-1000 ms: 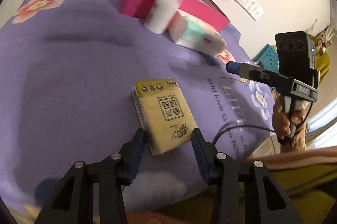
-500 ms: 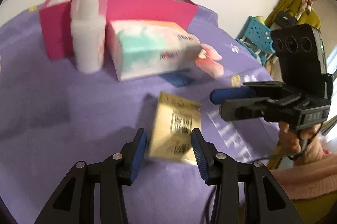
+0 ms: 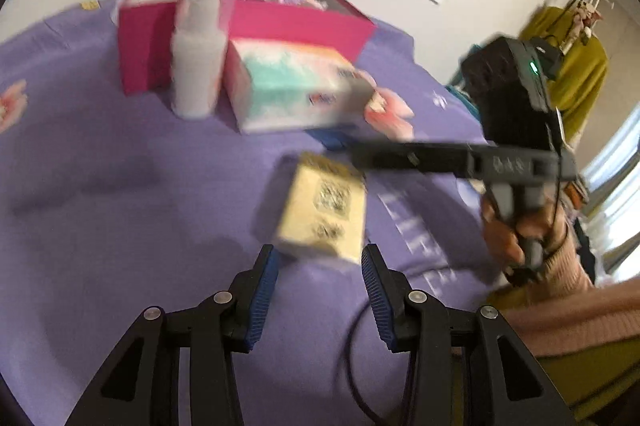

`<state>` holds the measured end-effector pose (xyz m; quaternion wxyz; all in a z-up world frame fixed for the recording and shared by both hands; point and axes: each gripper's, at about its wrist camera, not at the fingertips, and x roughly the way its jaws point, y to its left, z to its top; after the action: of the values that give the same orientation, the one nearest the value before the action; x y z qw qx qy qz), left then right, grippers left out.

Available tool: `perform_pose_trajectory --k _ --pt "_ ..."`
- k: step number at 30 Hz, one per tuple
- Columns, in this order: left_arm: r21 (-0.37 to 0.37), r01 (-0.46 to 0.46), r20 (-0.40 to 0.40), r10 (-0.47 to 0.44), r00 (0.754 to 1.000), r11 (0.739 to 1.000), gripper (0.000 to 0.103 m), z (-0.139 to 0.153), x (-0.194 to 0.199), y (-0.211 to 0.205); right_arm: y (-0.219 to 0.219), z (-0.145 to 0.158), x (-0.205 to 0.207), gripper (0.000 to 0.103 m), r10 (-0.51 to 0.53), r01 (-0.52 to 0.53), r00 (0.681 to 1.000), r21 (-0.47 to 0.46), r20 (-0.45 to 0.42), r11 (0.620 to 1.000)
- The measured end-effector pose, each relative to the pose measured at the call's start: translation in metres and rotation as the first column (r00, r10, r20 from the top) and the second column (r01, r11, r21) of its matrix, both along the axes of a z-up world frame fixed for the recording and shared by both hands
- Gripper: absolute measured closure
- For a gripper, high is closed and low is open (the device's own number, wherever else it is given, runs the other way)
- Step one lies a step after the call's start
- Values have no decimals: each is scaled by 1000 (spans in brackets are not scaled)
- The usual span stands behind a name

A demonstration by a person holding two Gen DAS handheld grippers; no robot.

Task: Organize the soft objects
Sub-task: 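Close the right gripper on the yellow tissue pack and lift it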

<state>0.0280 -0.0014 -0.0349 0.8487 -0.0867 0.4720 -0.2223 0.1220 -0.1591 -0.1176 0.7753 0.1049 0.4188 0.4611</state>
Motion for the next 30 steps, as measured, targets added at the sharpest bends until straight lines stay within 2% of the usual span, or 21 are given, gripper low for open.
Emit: perform_pose_trajectory --k 5,12,16,23,30 --pt "-43 22 -36 -24 999 999 61 -10 10 -8 6 -5 0 64 30 -30 999 -10 -15 1000" --pt "-44 3 -37 -4 999 999 61 -16 31 -13 -5 -5 -13 65 27 -27 1000 -21 -15 999" --pt "-21 -2 -18 2 1000 1000 62 -15 38 -16 -8 -7 -21 65 29 -30 999 -26 -13 999" --pt "-13 -12 -15 12 1000 1000 73 -14 42 -15 -16 -11 -7 64 -44 44 998 5 -35 999" --pt "12 -26 -6 26 1000 1000 73 -12 43 -21 -7 -16 -8 65 -42 42 998 4 -47 999"
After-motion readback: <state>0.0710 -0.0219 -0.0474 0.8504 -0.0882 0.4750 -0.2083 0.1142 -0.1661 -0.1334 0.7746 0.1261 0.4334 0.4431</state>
